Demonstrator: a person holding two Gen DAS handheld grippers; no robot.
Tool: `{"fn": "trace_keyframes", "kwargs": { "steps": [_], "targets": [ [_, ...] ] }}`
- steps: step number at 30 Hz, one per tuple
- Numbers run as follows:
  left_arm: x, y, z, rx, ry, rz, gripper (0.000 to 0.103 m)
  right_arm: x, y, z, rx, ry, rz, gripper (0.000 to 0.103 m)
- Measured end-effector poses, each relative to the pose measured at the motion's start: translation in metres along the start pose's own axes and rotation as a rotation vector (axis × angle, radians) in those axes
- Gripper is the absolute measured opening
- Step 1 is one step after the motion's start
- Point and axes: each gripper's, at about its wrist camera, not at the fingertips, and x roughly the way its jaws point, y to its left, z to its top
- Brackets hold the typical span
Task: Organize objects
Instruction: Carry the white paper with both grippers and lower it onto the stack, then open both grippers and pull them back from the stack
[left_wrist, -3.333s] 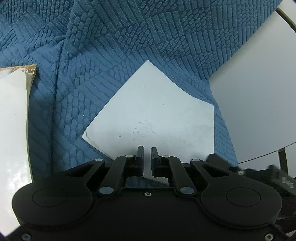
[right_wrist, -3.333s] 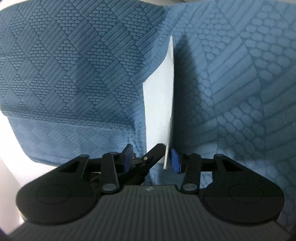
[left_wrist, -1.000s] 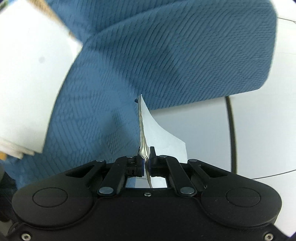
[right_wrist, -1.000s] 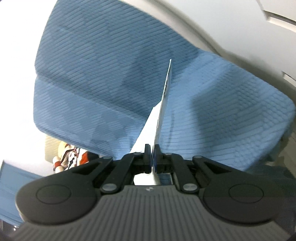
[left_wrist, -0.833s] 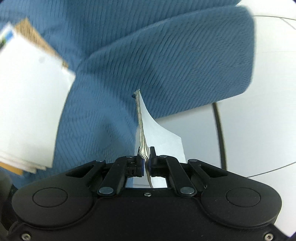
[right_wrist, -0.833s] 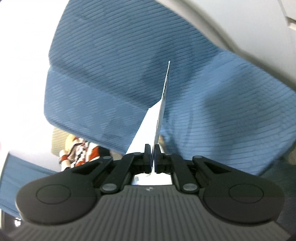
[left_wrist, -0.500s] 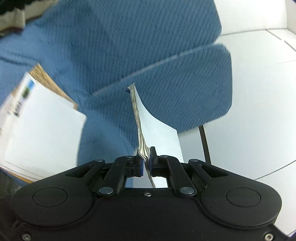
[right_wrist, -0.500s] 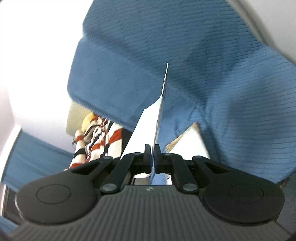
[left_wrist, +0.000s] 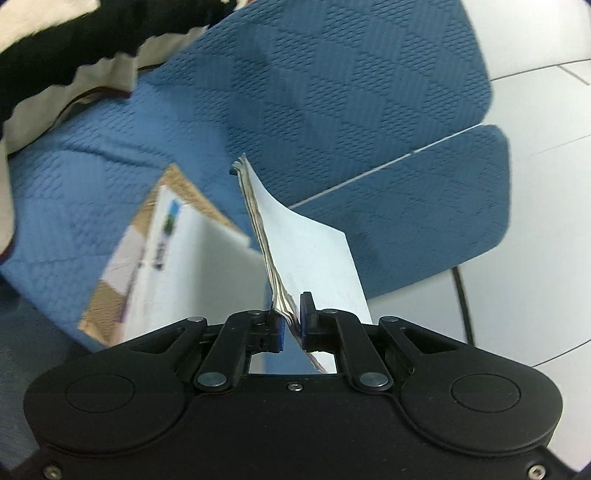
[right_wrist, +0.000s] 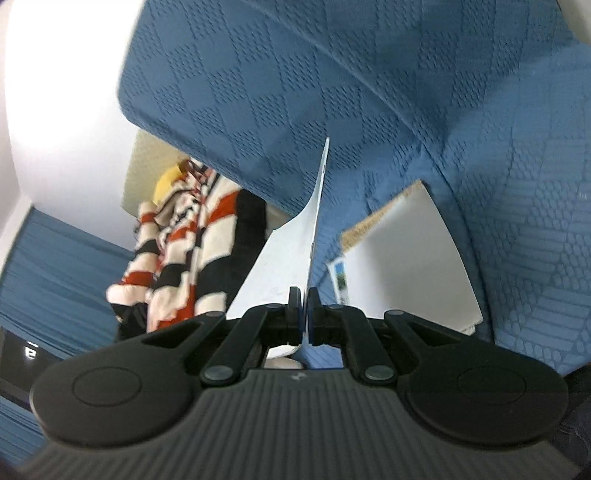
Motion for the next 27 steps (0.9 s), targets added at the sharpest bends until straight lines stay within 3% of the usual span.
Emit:
{"fn": "trace_keyframes", "kwargs": {
  "steps": [13, 27],
  "targets": [
    [0.053, 0.048, -0.017, 0.037, 0.111, 0.099, 0.01, 0.04, -0.045, -0.012, -0.024, 0.018, -0.135, 0.006],
    [0.083, 0.06, -0.035, 0.072, 0.183, 0.208, 0.01, 0.058, -0.079, -0.024, -0.064, 0.03, -0.275, 0.009]
  ]
}}
